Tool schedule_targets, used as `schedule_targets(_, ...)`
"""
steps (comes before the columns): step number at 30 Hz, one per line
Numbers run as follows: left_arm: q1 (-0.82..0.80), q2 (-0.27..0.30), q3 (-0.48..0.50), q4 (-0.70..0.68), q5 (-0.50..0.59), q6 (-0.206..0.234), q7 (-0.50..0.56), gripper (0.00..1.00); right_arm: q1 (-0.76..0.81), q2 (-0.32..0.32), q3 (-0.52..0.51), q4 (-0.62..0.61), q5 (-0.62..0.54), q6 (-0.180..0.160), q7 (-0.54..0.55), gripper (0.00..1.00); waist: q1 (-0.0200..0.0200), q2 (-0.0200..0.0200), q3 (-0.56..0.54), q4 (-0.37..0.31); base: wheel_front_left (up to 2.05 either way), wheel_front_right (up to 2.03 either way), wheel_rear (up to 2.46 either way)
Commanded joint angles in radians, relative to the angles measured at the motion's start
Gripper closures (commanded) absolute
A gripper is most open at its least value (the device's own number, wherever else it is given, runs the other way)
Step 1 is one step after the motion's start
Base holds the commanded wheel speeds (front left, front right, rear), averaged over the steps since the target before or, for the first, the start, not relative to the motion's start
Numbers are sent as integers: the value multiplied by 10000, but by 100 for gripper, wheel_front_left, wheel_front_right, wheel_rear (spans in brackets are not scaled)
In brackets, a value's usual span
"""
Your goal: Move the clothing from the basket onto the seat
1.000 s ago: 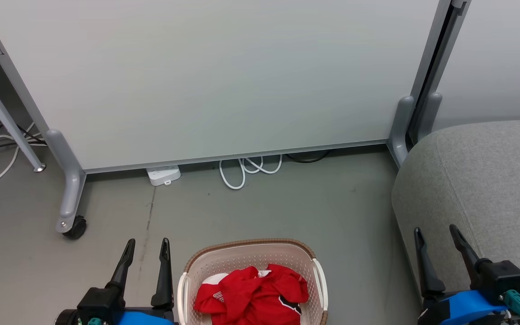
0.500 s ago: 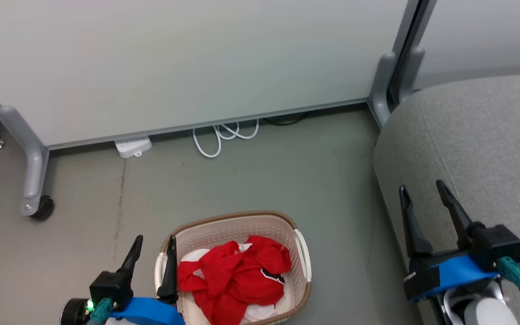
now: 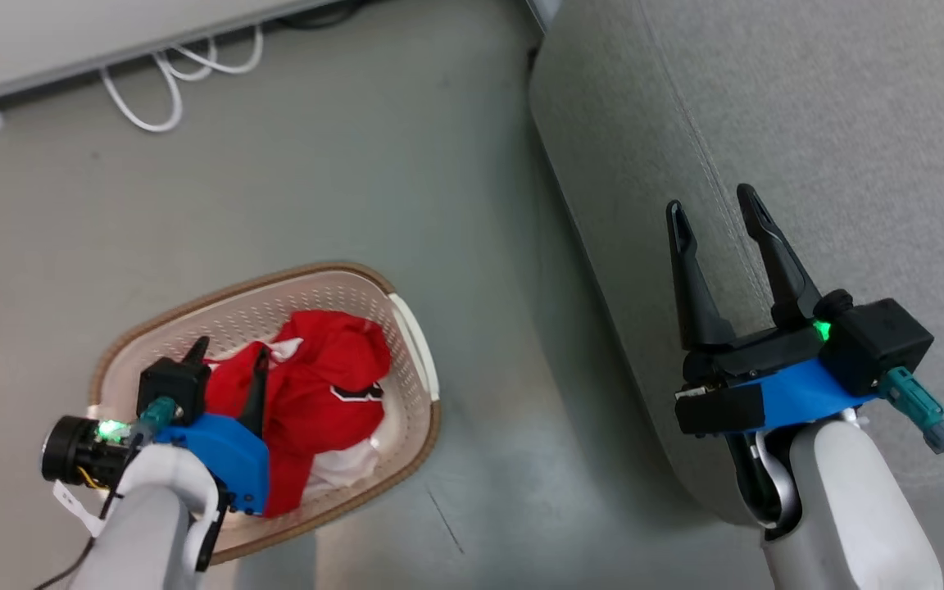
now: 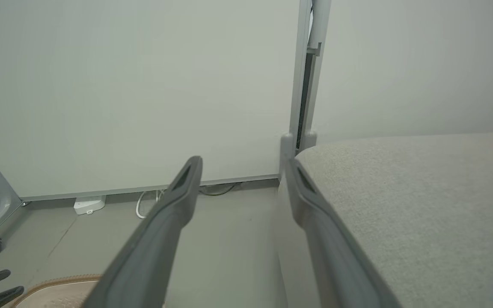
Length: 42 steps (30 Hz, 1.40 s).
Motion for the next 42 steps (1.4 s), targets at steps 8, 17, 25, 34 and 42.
schedule_targets(8, -1462, 994, -91, 1264, 374, -126, 991, 0, -1007, 10, 663, 632, 1038, -3, -585, 0, -3, 0, 3184, -2484, 0, 0, 0)
schedule_targets(17, -2284, 1393, -334, 2543, 889, 557, 1735, 0, -978, 5, 623, 547, 1368, -3, -718, 0, -3, 0, 3748, -2442, 0, 0, 0)
schedule_targets(25, -2594, 1498, -512, 2854, 979, 752, 1126, 0, -756, 2, 810, 400, 1609, -3, -723, 0, -3, 0, 3823, -2422, 3, 3, 3)
schedule_targets(34, -2868, 1508, -742, 3391, 938, 518, 1495, 0, -800, 2, 762, 180, 1531, -3, -709, 0, -3, 0, 3960, -2330, 6, 6, 6)
schedule_targets(42, -3257, 1640, -633, 3992, 635, 345, 1882, 100, -684, 0, 885, -74, 1408, -3, -707, 0, -3, 0, 4324, -2110, 8, 8, 8)
